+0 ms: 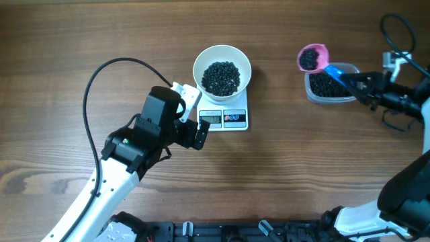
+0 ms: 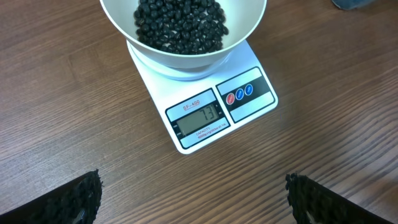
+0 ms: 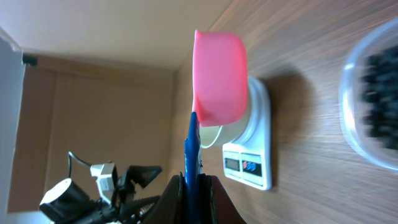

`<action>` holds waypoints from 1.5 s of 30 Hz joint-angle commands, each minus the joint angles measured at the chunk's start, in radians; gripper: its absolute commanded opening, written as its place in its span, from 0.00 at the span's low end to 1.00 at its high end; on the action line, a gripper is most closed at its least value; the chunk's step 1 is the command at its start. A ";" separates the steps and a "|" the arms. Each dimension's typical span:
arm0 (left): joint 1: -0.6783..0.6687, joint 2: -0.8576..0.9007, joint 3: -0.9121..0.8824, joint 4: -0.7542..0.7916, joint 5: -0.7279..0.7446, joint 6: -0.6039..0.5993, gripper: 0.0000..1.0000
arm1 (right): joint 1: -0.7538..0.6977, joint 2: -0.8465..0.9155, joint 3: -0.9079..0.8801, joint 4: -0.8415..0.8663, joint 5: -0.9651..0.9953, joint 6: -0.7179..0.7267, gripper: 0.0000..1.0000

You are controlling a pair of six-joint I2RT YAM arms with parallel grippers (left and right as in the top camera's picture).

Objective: Scoop item into bowl and weigh 150g on scale
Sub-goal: 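Carry the filled scoop left over the white bowl, then tip the scoop slowly to pour beans into the bowl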

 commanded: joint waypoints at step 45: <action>0.001 -0.010 0.001 0.000 0.015 0.019 1.00 | 0.721 0.013 0.002 0.579 0.623 0.204 0.04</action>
